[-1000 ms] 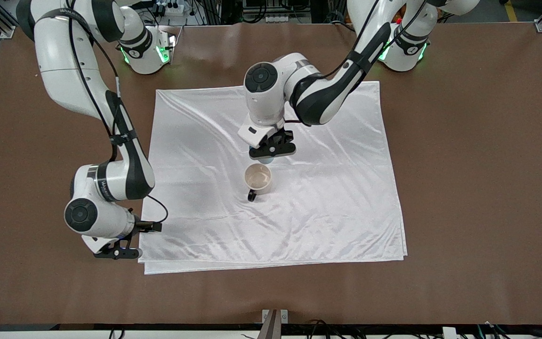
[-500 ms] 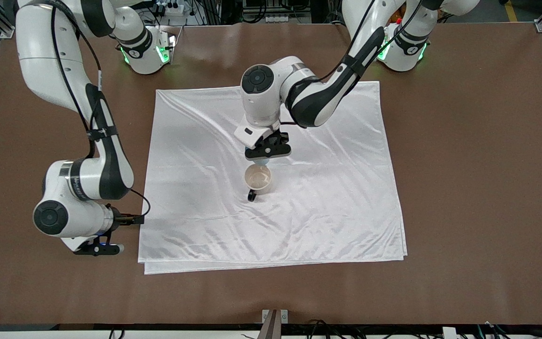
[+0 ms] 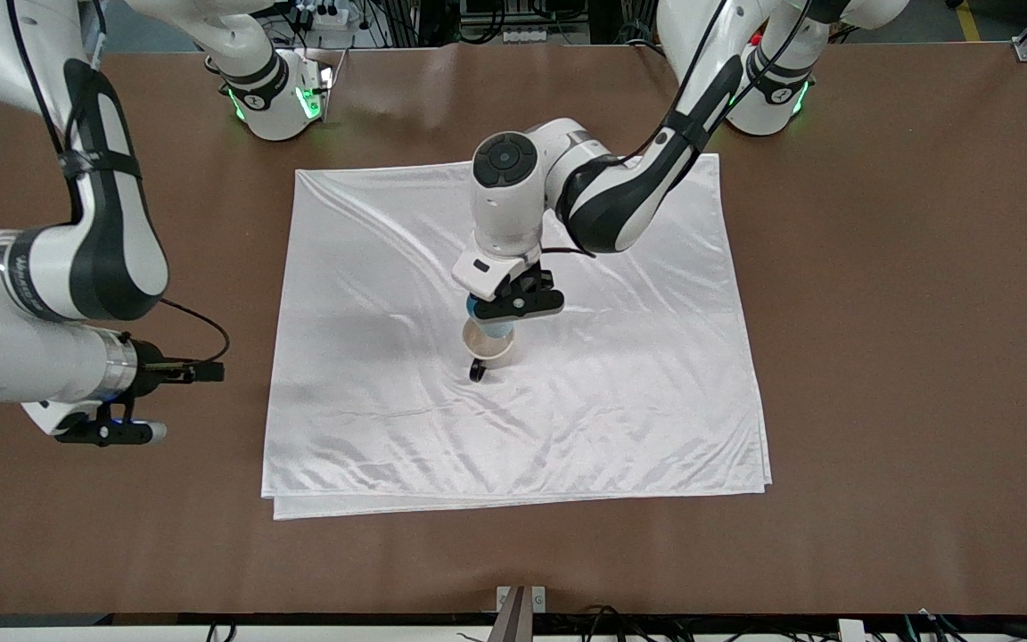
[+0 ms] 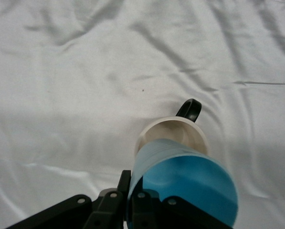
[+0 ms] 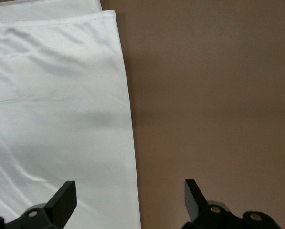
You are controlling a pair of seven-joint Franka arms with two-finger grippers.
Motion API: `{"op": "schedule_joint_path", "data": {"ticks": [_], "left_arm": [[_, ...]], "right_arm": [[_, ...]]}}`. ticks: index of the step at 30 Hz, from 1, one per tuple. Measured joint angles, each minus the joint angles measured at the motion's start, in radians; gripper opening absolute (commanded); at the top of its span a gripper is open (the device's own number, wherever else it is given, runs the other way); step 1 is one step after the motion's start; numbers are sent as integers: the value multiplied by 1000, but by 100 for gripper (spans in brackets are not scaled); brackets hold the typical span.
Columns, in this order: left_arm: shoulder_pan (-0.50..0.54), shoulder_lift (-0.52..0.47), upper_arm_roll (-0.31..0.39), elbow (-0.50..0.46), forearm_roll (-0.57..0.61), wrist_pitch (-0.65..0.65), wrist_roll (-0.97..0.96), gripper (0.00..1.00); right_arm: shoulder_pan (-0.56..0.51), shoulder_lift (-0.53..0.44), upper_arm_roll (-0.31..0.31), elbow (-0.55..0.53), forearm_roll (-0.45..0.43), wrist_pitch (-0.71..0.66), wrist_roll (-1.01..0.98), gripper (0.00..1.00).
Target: Place blue cup into white mug on cloth
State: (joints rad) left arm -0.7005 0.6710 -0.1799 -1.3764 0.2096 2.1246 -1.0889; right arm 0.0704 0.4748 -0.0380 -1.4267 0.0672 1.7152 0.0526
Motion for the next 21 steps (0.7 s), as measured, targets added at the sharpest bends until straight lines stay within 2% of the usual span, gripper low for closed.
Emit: {"op": "schedule_joint_path", "data": {"ticks": [10, 17, 19, 21], "left_arm": [[-1, 26, 0, 0, 0, 34, 0, 0], [-2, 36, 0, 0, 0, 48, 0, 2], [-2, 41, 0, 0, 0, 51, 0, 19], [-3, 44, 0, 0, 0, 56, 0, 47]], "right_arm": [[-34, -124, 36, -15, -1, -101, -1, 100], [-113, -212, 134, -17, -10, -129, -1, 100], [-130, -240, 151, -18, -12, -133, -1, 100], [-139, -266, 159, -19, -14, -141, -1, 100]]}}
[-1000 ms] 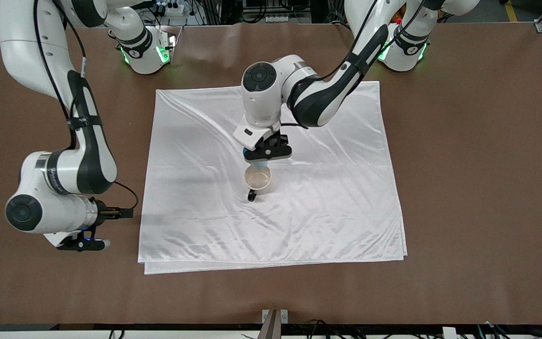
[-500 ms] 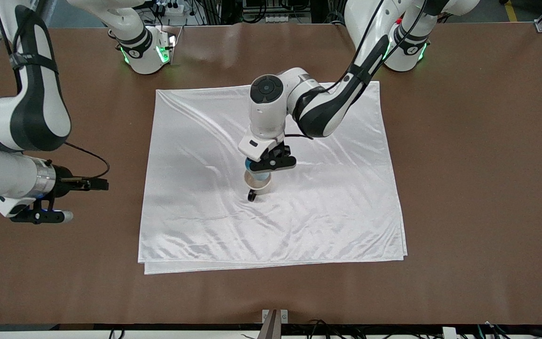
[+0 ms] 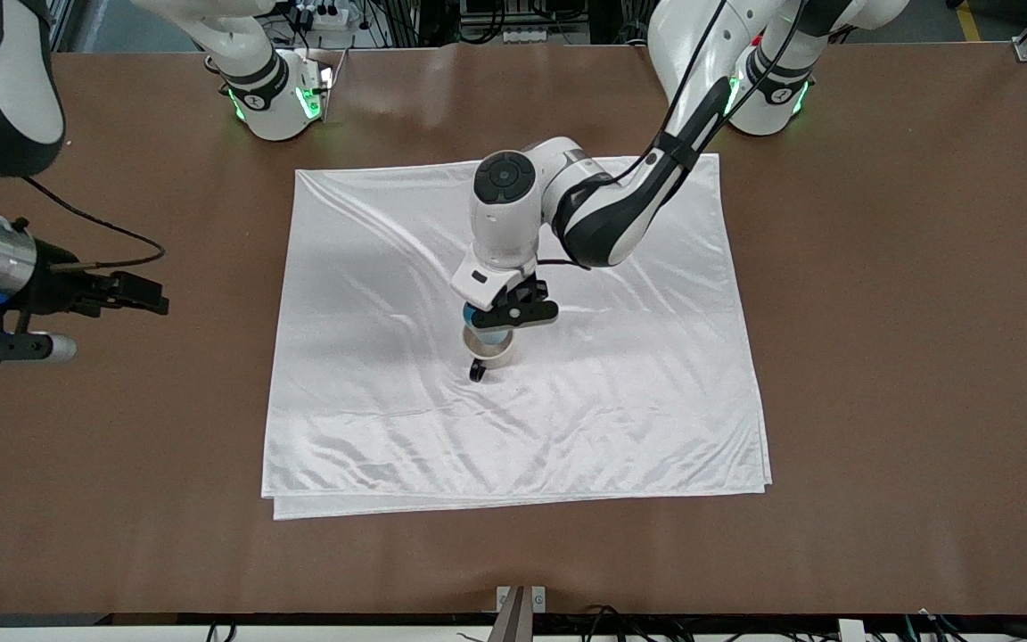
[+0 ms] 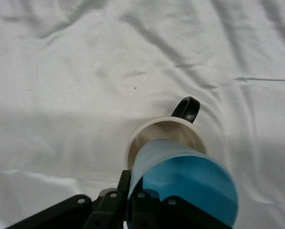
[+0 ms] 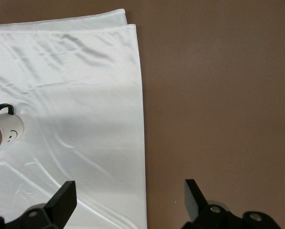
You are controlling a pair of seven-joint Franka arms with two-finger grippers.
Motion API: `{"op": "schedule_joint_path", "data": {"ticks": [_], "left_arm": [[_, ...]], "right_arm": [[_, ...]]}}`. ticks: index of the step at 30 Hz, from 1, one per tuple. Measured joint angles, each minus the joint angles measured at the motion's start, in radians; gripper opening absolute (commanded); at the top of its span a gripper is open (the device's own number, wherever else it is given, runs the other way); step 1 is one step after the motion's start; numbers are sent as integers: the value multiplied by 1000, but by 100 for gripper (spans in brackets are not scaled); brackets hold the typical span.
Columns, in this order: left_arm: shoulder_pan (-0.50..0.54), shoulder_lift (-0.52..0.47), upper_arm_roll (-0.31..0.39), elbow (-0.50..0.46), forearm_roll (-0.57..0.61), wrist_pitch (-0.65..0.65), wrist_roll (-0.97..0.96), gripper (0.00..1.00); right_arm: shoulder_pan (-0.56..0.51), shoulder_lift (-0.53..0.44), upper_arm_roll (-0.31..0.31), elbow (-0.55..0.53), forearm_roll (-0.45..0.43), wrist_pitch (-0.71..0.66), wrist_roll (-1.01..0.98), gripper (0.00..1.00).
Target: Place blue cup into white mug on cloth
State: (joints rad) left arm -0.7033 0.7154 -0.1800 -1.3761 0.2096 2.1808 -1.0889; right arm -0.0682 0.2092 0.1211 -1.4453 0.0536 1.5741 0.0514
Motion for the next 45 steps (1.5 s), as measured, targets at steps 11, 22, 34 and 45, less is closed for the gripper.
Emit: {"op": "schedule_joint_path", "data": {"ticks": [11, 22, 34, 45], "left_arm": [[-4, 7, 0, 2, 0, 14, 0, 100], [33, -89, 9, 46, 2, -17, 0, 100], [171, -353, 14, 51, 5, -284, 108, 100], [351, -483, 13, 44, -29, -422, 350, 100]], "right_arm": [[-4, -83, 4, -5, -7, -35, 0, 100], [-4, -94, 14, -5, -89, -35, -2, 100], [-5, -104, 20, -5, -95, -35, -3, 100], [-12, -123, 31, -5, -96, -35, -3, 100]]}}
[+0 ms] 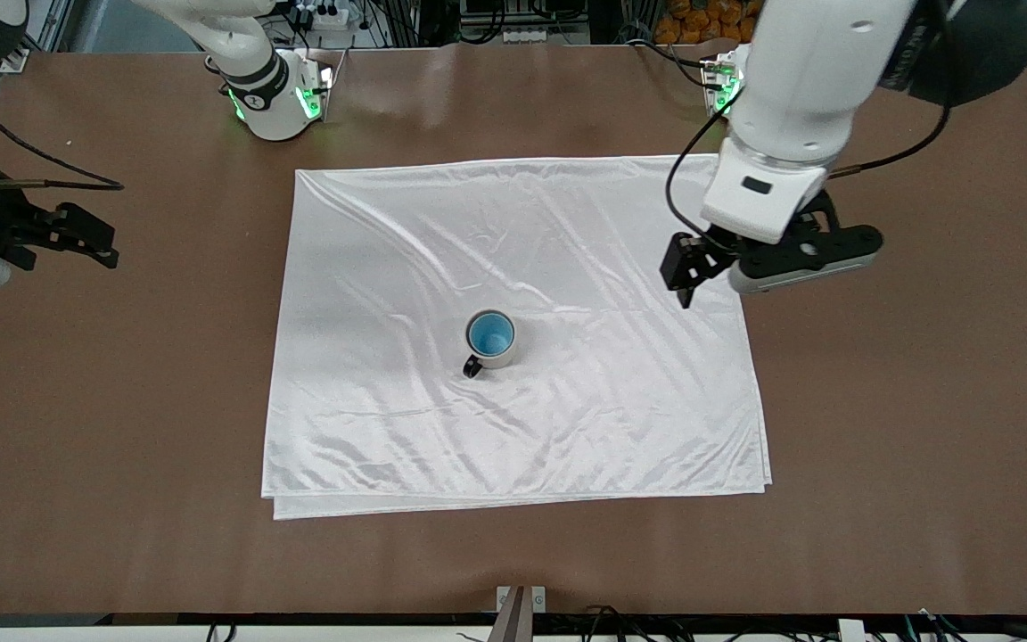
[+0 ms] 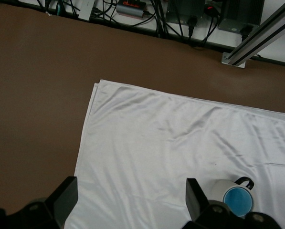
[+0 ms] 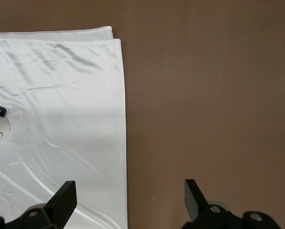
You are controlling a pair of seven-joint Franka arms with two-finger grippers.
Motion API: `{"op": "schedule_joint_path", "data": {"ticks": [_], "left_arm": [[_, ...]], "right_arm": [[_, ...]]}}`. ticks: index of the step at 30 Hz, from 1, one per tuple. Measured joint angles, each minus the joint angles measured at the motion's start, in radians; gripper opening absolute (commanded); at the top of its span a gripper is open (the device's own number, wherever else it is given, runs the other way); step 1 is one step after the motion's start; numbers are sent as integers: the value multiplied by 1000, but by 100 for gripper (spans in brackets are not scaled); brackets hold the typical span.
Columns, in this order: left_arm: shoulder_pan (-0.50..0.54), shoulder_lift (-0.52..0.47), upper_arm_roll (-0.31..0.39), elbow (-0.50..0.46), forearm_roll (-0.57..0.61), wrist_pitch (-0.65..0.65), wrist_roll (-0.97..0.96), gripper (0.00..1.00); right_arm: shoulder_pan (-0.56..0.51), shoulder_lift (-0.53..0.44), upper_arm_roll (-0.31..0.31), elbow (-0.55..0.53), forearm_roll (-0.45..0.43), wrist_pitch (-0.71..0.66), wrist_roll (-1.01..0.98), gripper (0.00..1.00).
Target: Place blue cup into white mug on cloth
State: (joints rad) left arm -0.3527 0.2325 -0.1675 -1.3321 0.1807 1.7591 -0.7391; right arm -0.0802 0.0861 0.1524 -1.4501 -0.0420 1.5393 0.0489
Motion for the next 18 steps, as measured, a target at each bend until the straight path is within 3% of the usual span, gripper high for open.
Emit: {"op": "schedule_joint_path", "data": {"ticks": [12, 18], "left_arm": [[146, -30, -2, -7, -53, -96, 243, 100], [225, -30, -9, -19, -72, -108, 347, 100]], "right_arm": [[1, -9, -3, 0, 0, 0, 0, 100], [30, -9, -34, 0, 0, 0, 0, 100]]}}
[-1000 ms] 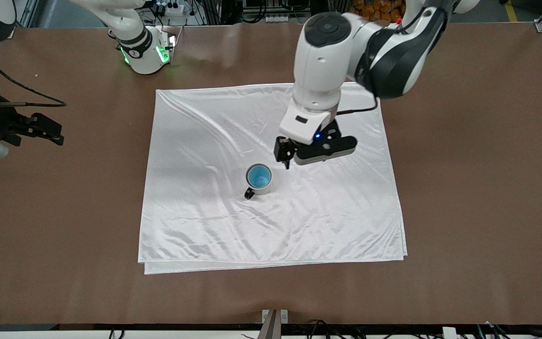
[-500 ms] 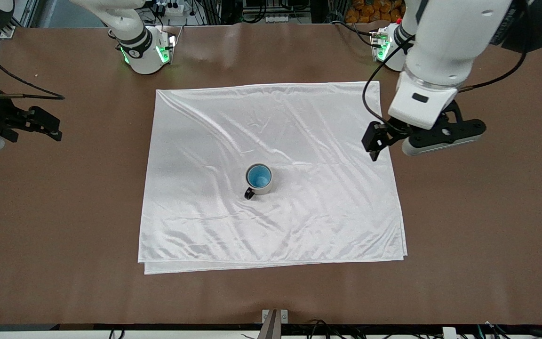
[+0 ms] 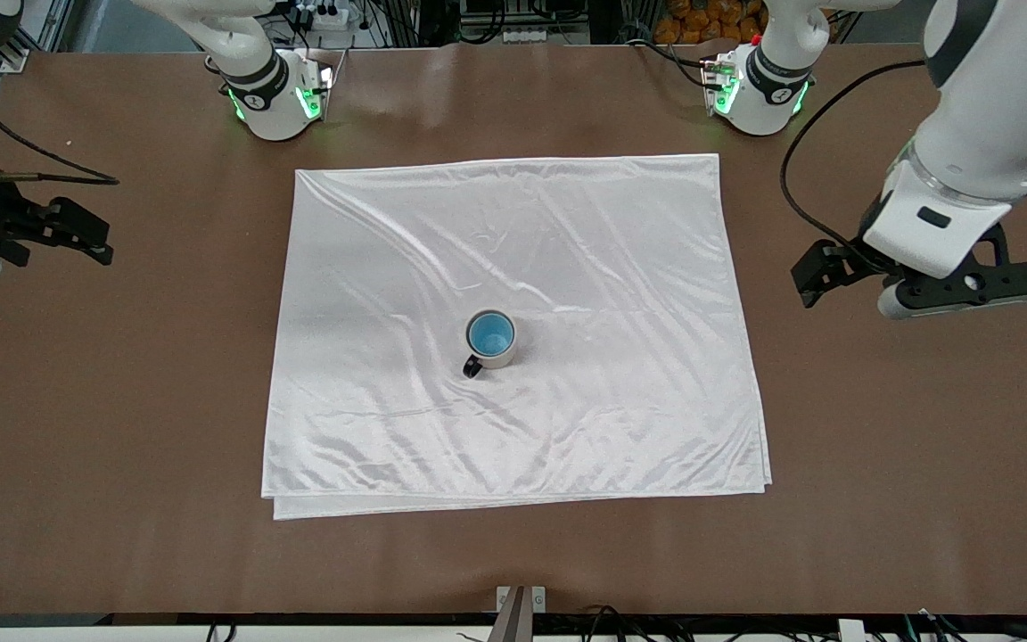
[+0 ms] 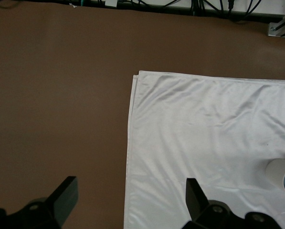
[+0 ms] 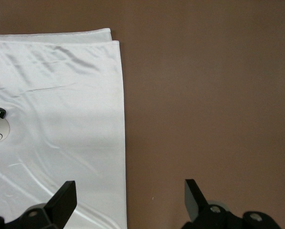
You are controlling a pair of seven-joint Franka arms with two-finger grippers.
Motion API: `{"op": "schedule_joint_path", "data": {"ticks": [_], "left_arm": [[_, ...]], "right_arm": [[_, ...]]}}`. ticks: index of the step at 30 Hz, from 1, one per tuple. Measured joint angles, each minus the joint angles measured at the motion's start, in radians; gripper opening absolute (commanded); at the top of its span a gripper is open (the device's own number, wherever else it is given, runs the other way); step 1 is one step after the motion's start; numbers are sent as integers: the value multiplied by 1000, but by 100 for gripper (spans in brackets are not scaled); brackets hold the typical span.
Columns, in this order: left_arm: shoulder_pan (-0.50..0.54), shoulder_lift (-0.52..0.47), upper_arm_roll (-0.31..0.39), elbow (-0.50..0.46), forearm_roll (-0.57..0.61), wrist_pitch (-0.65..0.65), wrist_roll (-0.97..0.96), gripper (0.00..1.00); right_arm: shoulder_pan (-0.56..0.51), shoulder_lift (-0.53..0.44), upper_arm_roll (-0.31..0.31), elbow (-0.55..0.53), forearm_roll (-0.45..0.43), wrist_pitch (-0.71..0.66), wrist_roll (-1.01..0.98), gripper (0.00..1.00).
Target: Place blue cup into white mug on cloth
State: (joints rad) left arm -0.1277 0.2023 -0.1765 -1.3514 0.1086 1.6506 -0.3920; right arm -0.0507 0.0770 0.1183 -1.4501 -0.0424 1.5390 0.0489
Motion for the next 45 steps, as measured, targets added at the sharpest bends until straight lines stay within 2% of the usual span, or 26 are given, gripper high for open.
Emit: {"op": "schedule_joint_path", "data": {"ticks": [6, 12, 18, 23, 45], "left_arm": [[92, -10, -6, -43, -62, -2, 88, 100], [156, -26, -8, -96, -76, 25, 126, 100], [174, -78, -8, -233, -76, 156, 152, 100], [177, -114, -10, -309, -76, 199, 156, 100], [181, -228, -12, -332, -76, 214, 157, 100]], "right_arm": [[14, 0, -11, 0, 0, 0, 0, 100], [14, -13, -13, 0, 0, 0, 0, 100], [14, -26, -14, 0, 20, 1, 0, 100], [14, -26, -16, -2, 40, 3, 0, 100], [17, -25, -19, -15, 43, 10, 0, 100]]}}
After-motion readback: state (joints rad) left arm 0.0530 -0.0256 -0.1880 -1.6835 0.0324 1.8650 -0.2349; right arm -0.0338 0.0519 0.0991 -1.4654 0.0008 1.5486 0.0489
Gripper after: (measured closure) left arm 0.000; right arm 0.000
